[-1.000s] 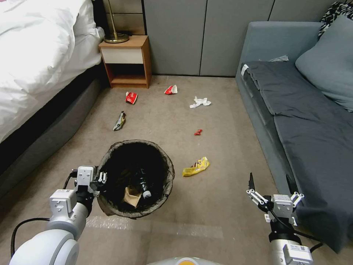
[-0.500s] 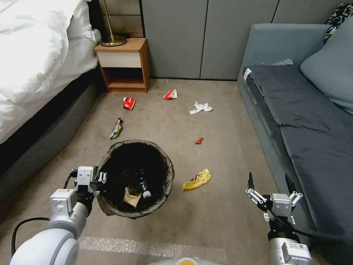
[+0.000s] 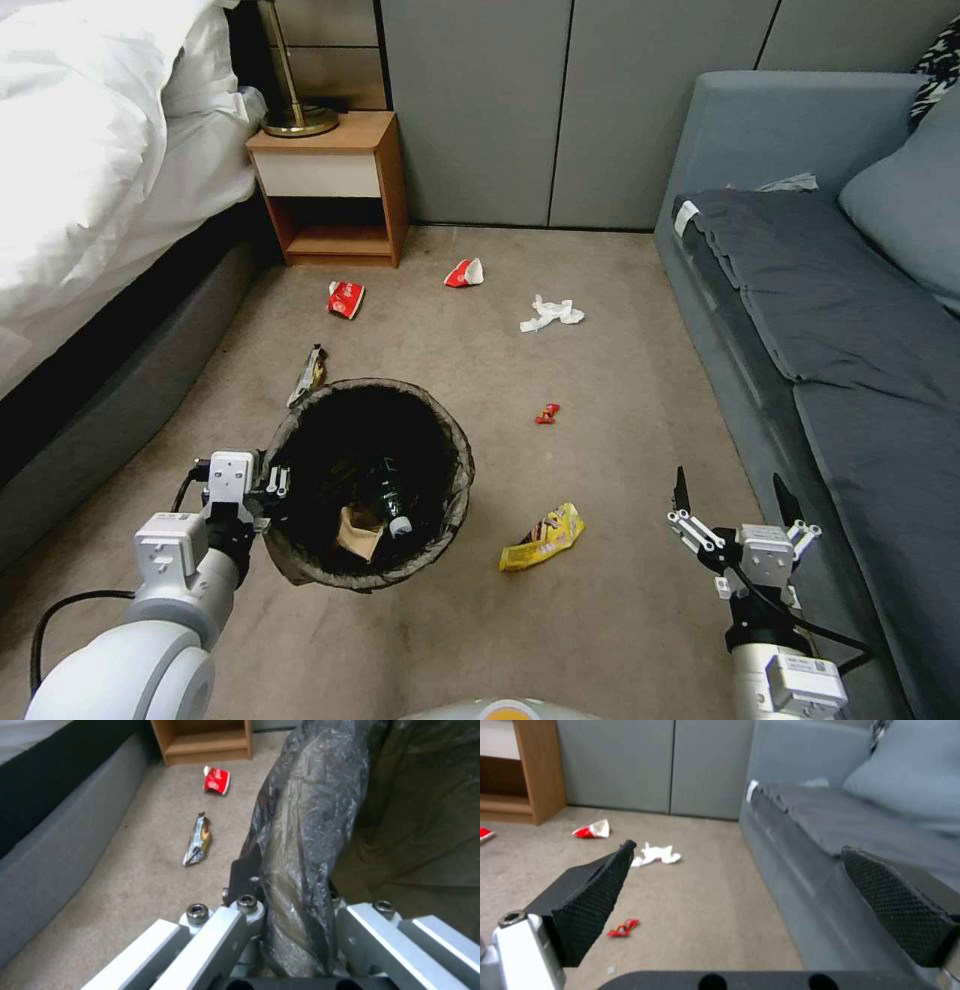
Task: Pick up the trash bin, then pick up the garbage from the floor and place it into the trash bin.
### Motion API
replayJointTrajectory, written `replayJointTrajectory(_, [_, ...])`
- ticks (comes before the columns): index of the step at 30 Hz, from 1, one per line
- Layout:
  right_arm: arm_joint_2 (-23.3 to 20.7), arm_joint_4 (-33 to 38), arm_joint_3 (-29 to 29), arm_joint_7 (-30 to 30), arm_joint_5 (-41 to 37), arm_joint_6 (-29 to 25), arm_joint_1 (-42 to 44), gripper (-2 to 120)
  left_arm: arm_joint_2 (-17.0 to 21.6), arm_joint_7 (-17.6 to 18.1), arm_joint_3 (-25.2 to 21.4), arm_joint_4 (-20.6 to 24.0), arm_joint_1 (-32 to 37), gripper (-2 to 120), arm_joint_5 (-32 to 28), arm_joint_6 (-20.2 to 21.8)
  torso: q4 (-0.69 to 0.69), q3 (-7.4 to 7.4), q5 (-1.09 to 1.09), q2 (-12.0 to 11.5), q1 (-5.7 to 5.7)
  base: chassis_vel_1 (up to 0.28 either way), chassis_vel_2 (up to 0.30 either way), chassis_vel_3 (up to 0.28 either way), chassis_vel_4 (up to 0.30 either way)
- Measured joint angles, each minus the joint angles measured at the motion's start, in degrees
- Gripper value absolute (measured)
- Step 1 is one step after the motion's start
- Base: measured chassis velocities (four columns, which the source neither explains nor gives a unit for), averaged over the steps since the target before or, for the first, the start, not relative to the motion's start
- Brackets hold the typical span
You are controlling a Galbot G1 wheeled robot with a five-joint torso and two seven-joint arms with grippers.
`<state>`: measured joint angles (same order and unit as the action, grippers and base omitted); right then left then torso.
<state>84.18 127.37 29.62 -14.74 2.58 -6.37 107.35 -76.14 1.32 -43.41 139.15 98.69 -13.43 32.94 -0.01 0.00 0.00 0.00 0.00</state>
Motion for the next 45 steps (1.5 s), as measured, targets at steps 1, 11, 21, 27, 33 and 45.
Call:
replayJointTrajectory(1, [0.0, 0.0, 0.0, 0.0, 0.0, 0.0, 0.0, 100, 0.0, 0.0, 0.0, 0.0, 0.0, 4, 0.0, 0.0, 0.00, 0.00, 0.00, 0.0, 0.00, 0.000, 0.000, 0.000, 0.000])
replayJointTrajectory(11, [-2.5, -6.9, -3.3, -1.3, -14.3, 18.0, -12.7, 100, 1.7, 0.8, -0.6, 1.9, 1.2, 3, -2.3, 1.0, 0.02, 0.00, 0.02, 0.0, 0.00, 0.000, 0.000, 0.000, 0.000])
replayJointTrajectory(21, [-5.8, -17.5, -8.9, -4.9, -30.3, 29.5, -24.6, 100, 3.9, 2.4, -1.6, 4.1, 1.8, 3, -6.6, 2.7, 0.01, 0.00, 0.02, 0.0, 0.00, 0.000, 0.000, 0.000, 0.000])
replayJointTrajectory(27, [-6.4, -21.9, -10.0, -6.2, -32.8, 30.5, -27.6, 100, 5.2, 2.4, -0.8, 4.1, 1.2, 3, -7.4, 3.1, -0.01, 0.00, 0.01, 0.0, 0.00, 0.000, 0.000, 0.000, 0.000])
replayJointTrajectory(33, [-6.9, -28.5, -12.3, -8.3, -35.8, 32.9, -32.0, 100, 5.4, 2.2, -0.9, 4.1, 0.9, 3, -7.8, 3.1, 0.02, 0.00, 0.00, 0.0, 0.00, 0.000, 0.000, 0.000, 0.000])
replayJointTrajectory(45, [-5.9, -38.9, -16.3, -7.1, -34.6, 32.4, -37.2, 100, 5.1, 2.1, -0.9, 4.2, 0.6, 3, -7.9, 3.1, 0.01, 0.00, 0.00, 0.0, 0.00, 0.000, 0.000, 0.000, 0.000])
